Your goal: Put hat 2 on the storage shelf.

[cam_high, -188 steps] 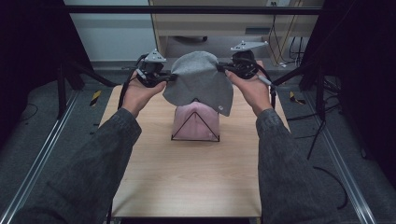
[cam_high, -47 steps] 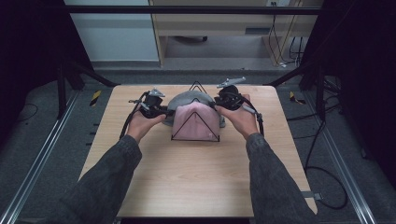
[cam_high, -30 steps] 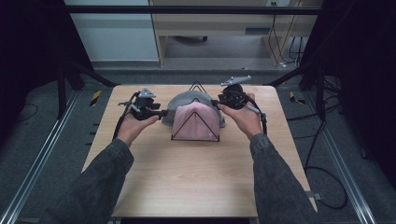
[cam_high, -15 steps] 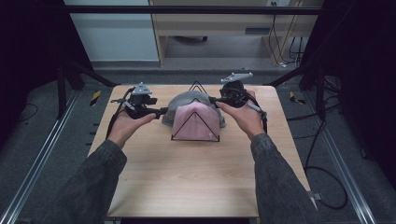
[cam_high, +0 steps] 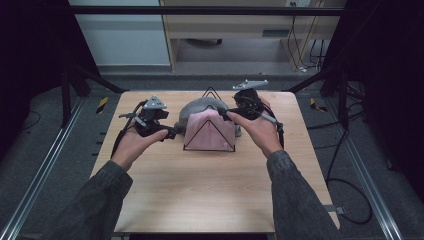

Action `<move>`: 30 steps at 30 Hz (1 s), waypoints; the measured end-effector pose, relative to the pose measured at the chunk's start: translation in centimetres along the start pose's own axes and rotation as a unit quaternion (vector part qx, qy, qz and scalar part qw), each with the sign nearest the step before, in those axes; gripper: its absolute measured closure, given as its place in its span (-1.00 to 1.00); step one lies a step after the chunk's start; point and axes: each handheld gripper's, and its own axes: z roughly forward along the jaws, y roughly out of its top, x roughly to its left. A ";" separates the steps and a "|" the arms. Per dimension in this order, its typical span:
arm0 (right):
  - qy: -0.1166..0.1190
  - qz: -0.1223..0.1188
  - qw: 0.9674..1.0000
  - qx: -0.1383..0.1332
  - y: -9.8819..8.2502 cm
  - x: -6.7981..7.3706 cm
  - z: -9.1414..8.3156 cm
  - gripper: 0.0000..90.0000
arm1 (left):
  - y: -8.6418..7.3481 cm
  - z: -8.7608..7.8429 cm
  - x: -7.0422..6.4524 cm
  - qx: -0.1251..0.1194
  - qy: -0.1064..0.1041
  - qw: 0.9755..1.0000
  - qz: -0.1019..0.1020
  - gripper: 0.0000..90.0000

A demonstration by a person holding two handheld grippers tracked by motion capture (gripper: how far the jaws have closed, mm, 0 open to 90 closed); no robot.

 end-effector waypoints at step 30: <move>-0.011 -0.016 1.000 -0.014 -8.9 3.1 -5.5 -0.72 | -6.3 -3.6 -3.1 0.010 0.002 0.999 0.032 -0.85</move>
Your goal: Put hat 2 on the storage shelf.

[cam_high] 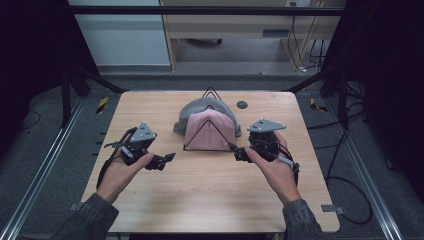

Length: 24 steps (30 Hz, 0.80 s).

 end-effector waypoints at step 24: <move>0.002 0.046 0.996 0.083 -10.8 -1.2 1.4 -0.67 | -9.5 3.3 -0.1 0.095 -0.022 0.995 -0.015 -0.84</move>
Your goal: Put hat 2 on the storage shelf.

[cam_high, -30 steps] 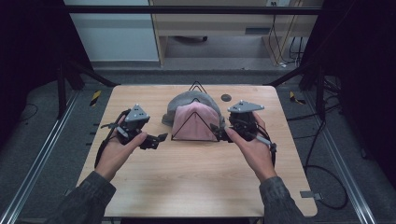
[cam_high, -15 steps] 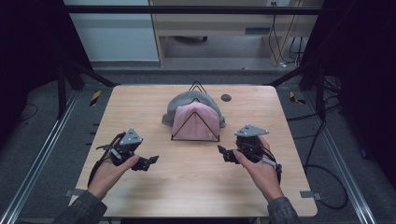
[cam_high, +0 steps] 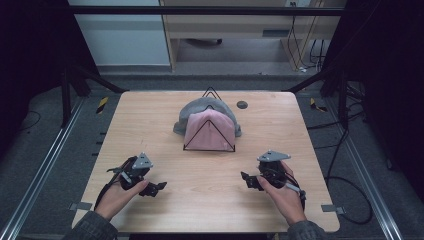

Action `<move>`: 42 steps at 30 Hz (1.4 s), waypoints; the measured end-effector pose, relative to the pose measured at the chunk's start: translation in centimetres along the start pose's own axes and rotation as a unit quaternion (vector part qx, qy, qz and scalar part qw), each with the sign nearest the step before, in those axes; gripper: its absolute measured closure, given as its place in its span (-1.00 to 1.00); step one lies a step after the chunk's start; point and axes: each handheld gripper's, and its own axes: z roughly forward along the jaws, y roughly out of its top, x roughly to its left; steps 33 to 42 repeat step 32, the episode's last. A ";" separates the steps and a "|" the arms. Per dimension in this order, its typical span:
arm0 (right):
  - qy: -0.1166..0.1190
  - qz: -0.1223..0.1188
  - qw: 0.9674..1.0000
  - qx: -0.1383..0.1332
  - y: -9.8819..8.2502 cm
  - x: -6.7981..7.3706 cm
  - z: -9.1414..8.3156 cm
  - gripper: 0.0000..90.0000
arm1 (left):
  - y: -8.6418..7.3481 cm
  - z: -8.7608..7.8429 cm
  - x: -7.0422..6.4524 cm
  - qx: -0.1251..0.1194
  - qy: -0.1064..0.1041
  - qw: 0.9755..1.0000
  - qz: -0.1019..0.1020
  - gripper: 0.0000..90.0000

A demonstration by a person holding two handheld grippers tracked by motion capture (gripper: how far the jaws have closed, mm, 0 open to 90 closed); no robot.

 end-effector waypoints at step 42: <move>-0.040 0.006 0.999 0.024 -4.1 -0.6 2.4 -0.98 | -2.8 1.5 1.4 0.040 0.025 0.998 -0.040 -1.00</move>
